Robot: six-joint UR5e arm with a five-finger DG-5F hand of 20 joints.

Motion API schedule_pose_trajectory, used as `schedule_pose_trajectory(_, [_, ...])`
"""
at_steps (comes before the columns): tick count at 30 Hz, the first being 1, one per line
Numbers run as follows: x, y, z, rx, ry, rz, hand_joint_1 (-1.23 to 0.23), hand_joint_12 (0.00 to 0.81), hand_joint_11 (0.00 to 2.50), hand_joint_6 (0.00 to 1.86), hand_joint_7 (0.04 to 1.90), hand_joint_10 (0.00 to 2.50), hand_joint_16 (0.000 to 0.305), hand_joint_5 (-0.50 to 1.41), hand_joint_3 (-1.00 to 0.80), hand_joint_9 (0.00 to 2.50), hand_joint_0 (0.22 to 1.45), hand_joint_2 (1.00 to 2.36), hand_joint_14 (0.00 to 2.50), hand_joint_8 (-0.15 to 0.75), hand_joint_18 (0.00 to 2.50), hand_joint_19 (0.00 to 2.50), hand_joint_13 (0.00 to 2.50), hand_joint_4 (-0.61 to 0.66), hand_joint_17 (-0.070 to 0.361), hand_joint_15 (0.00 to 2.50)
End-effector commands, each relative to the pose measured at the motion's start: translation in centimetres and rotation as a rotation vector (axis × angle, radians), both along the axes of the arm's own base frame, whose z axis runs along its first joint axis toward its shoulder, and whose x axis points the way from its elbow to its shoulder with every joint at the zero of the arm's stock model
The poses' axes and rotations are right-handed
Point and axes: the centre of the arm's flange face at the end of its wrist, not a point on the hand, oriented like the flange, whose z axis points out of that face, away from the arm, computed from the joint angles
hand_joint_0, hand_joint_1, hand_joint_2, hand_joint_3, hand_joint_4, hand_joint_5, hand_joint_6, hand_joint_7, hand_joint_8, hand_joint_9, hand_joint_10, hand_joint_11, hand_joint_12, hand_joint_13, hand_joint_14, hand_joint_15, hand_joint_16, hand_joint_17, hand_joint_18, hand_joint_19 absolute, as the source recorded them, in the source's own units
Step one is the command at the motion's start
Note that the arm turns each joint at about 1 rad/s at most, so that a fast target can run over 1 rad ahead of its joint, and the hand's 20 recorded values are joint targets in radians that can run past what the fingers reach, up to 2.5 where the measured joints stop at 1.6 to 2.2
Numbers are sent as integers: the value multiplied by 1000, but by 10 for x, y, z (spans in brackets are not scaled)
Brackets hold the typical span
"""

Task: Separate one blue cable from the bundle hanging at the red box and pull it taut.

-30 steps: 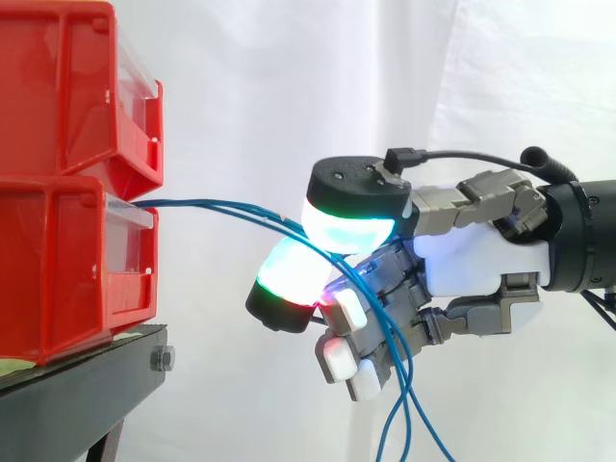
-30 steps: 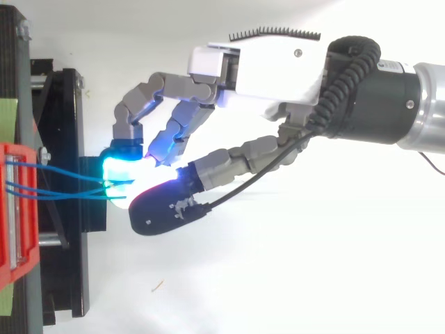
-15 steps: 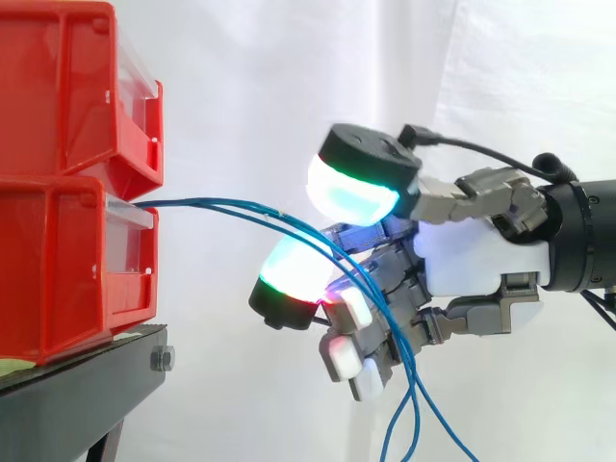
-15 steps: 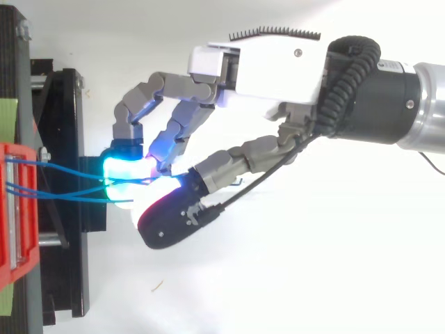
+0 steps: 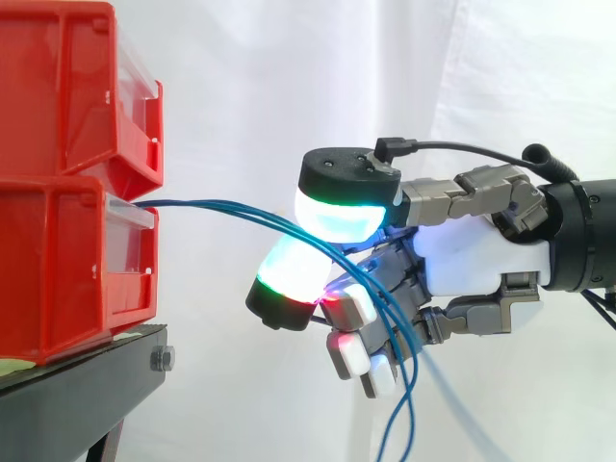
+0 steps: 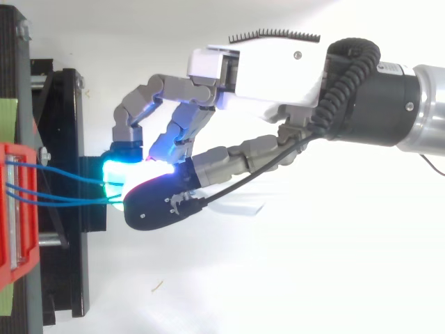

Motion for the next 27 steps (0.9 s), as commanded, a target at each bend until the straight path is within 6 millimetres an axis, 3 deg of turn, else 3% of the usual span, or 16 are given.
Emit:
schedule_pose_trajectory(1, [0, 0, 0, 0, 0, -5, -798, 369, 972, 920, 884, 10, 49, -204, -174, 920, 641, 1012, 21, 325, 854, 716, 941, 153, 111, 629])
schedule_pose_trajectory(8, [0, 1, 0, 0, 0, -5, -853, 345, 985, 923, 868, 12, 45, -209, -266, 890, 679, 1012, 22, 303, 832, 699, 919, 134, 102, 635])
schedule_pose_trajectory(13, [1, 1, 0, -3, -4, -4, -871, 342, 988, 918, 908, 12, 45, -199, -497, 904, 684, 1000, 21, 302, 844, 695, 929, 154, 102, 637])
schedule_pose_trajectory(16, [1, 3, 0, -1, -4, -3, -757, 345, 959, 897, 947, 13, 44, -169, -500, 989, 601, 1000, 22, 313, 850, 711, 950, 153, 100, 636])
schedule_pose_trajectory(22, [1, 3, 0, -3, -4, -3, -603, 351, 939, 871, 985, 14, 44, -146, -500, 1100, 574, 1000, 22, 328, 879, 732, 1005, 149, 99, 651])
schedule_pose_trajectory(27, [1, 3, 1, -1, -7, -3, -701, 350, 944, 885, 1004, 15, 44, -156, -421, 1065, 633, 1006, 23, 320, 870, 739, 991, 97, 98, 652])
